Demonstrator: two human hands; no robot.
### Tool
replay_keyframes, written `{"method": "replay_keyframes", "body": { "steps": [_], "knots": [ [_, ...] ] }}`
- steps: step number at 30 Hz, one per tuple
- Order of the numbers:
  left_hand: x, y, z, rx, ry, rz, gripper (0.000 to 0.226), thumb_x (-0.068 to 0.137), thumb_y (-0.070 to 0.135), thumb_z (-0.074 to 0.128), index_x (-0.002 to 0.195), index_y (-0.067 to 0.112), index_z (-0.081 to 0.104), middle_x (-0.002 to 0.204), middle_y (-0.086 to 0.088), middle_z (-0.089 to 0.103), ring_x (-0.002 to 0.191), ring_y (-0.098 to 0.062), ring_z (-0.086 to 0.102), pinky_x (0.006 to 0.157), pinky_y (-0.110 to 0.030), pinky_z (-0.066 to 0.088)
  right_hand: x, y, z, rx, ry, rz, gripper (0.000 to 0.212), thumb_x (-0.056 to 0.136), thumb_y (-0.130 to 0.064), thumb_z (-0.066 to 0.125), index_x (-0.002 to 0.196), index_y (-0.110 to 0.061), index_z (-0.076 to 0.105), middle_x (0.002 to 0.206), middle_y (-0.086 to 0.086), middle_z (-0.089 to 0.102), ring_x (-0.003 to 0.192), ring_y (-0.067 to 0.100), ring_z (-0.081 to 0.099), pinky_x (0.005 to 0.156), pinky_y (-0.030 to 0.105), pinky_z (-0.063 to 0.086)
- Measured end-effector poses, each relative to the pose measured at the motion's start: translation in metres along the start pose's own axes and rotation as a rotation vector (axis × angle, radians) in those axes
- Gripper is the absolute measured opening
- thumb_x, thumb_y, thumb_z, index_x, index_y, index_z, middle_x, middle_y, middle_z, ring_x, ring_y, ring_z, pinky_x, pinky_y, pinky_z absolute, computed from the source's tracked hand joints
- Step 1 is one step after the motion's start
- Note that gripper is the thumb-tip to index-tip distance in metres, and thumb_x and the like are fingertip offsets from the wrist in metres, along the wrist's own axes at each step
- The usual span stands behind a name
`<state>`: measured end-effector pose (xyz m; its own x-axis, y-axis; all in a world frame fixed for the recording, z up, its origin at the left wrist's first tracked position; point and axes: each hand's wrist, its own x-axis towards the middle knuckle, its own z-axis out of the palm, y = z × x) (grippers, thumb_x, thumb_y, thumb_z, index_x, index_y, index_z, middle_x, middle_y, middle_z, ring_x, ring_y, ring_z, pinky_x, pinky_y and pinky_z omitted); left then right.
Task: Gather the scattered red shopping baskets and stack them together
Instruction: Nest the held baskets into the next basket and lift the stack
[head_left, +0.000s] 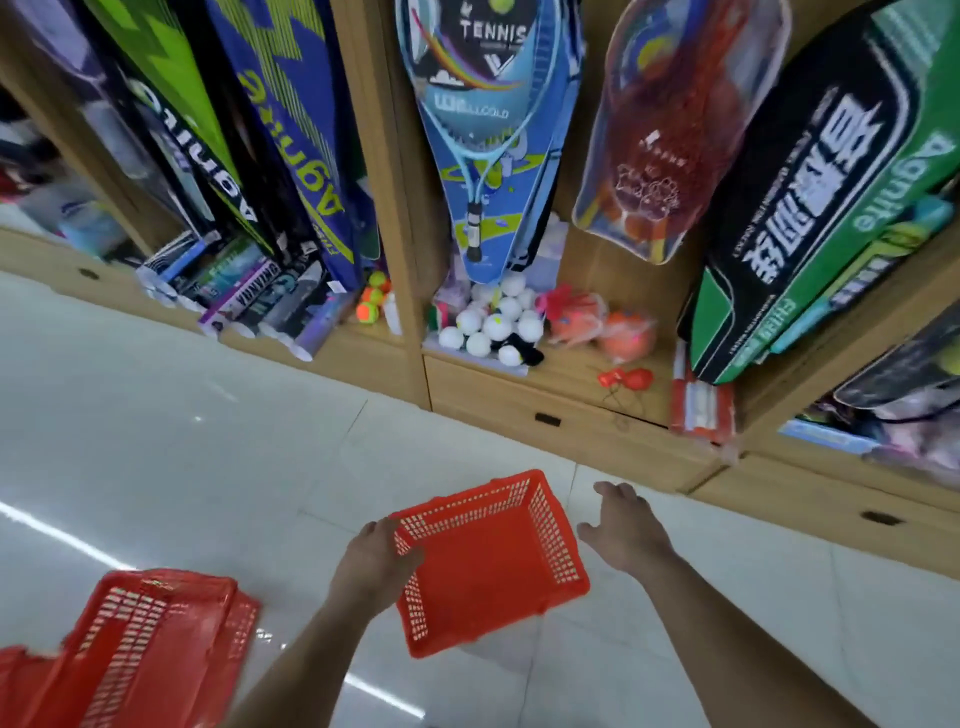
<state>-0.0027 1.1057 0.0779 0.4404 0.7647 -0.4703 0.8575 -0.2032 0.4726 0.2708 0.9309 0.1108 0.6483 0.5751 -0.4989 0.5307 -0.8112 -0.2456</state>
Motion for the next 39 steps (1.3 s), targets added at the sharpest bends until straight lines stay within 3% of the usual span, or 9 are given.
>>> {"method": "replay_keyframes", "body": {
  "steps": [8, 14, 18, 22, 29, 31, 35, 39],
  "knots": [
    [0.146, -0.101, 0.154, -0.121, 0.093, -0.251, 0.084, 0.084, 0.058, 0.062, 0.148, 0.011, 0.037, 0.144, -0.012, 0.049, 0.124, -0.03, 0.055, 0.098, -0.043, 0.048, 0.19, 0.064, 0.16, -0.031, -0.081, 0.012, 0.074, 0.086, -0.049, 0.06, 0.148, -0.019, 0.034, 0.143, 0.006, 0.044, 0.127, 0.028, 0.048, 0.097, 0.044, 0.048],
    [0.243, -0.161, 0.262, -0.118, 0.194, -0.353, 0.081, 0.086, 0.05, 0.066, 0.147, 0.008, 0.034, 0.142, -0.019, 0.048, 0.121, -0.038, 0.056, 0.094, -0.051, 0.049, 0.304, 0.107, 0.28, 0.015, -0.072, 0.02, 0.076, 0.09, -0.047, 0.06, 0.15, -0.016, 0.028, 0.143, 0.01, 0.044, 0.127, 0.03, 0.048, 0.099, 0.045, 0.046],
    [0.278, -0.203, 0.314, -0.123, 0.212, -0.481, 0.069, 0.087, 0.043, 0.066, 0.14, 0.012, 0.034, 0.128, -0.017, 0.053, 0.108, -0.038, 0.061, 0.086, -0.054, 0.053, 0.349, 0.129, 0.343, 0.083, -0.061, 0.037, 0.069, 0.094, -0.037, 0.057, 0.151, -0.013, 0.025, 0.141, 0.015, 0.045, 0.124, 0.036, 0.051, 0.1, 0.049, 0.047],
    [0.289, -0.231, 0.348, -0.248, 0.167, -0.508, 0.048, 0.096, 0.04, 0.057, 0.13, 0.017, 0.032, 0.094, -0.005, 0.066, 0.069, -0.022, 0.071, 0.064, -0.043, 0.061, 0.365, 0.135, 0.377, 0.224, 0.049, 0.029, 0.052, 0.095, -0.021, 0.054, 0.142, -0.015, 0.033, 0.123, 0.014, 0.061, 0.106, 0.036, 0.064, 0.089, 0.049, 0.054],
    [0.26, -0.221, 0.311, -0.259, 0.289, -0.412, 0.043, 0.1, 0.039, 0.053, 0.133, 0.017, 0.035, 0.078, 0.011, 0.058, 0.055, -0.008, 0.063, 0.039, -0.018, 0.042, 0.335, 0.119, 0.341, 0.25, 0.099, -0.019, 0.046, 0.094, -0.03, 0.059, 0.135, -0.018, 0.04, 0.117, 0.008, 0.065, 0.098, 0.029, 0.068, 0.086, 0.052, 0.057],
    [0.237, -0.207, 0.276, -0.267, 0.319, -0.411, 0.043, 0.099, 0.037, 0.054, 0.133, 0.017, 0.037, 0.08, 0.009, 0.06, 0.057, -0.008, 0.062, 0.041, -0.021, 0.044, 0.31, 0.106, 0.307, 0.265, 0.128, -0.036, 0.045, 0.094, -0.026, 0.056, 0.135, -0.017, 0.039, 0.116, 0.009, 0.064, 0.099, 0.03, 0.067, 0.086, 0.051, 0.056],
    [0.17, -0.17, 0.181, -0.281, 0.388, -0.407, 0.037, 0.095, 0.037, 0.056, 0.125, 0.017, 0.044, 0.097, -0.01, 0.069, 0.07, -0.023, 0.061, 0.063, -0.036, 0.05, 0.246, 0.069, 0.217, 0.292, 0.153, -0.082, 0.045, 0.095, -0.017, 0.05, 0.138, -0.016, 0.04, 0.117, 0.013, 0.065, 0.101, 0.034, 0.065, 0.089, 0.049, 0.054],
    [0.081, -0.127, 0.076, -0.327, 0.474, -0.362, 0.041, 0.085, 0.05, 0.058, 0.116, 0.026, 0.047, 0.096, -0.005, 0.069, 0.074, -0.024, 0.059, 0.067, -0.037, 0.048, 0.17, 0.023, 0.111, 0.328, 0.182, -0.156, 0.05, 0.094, -0.007, 0.048, 0.143, -0.015, 0.039, 0.12, 0.015, 0.063, 0.106, 0.037, 0.062, 0.091, 0.046, 0.05]
  ]
}}
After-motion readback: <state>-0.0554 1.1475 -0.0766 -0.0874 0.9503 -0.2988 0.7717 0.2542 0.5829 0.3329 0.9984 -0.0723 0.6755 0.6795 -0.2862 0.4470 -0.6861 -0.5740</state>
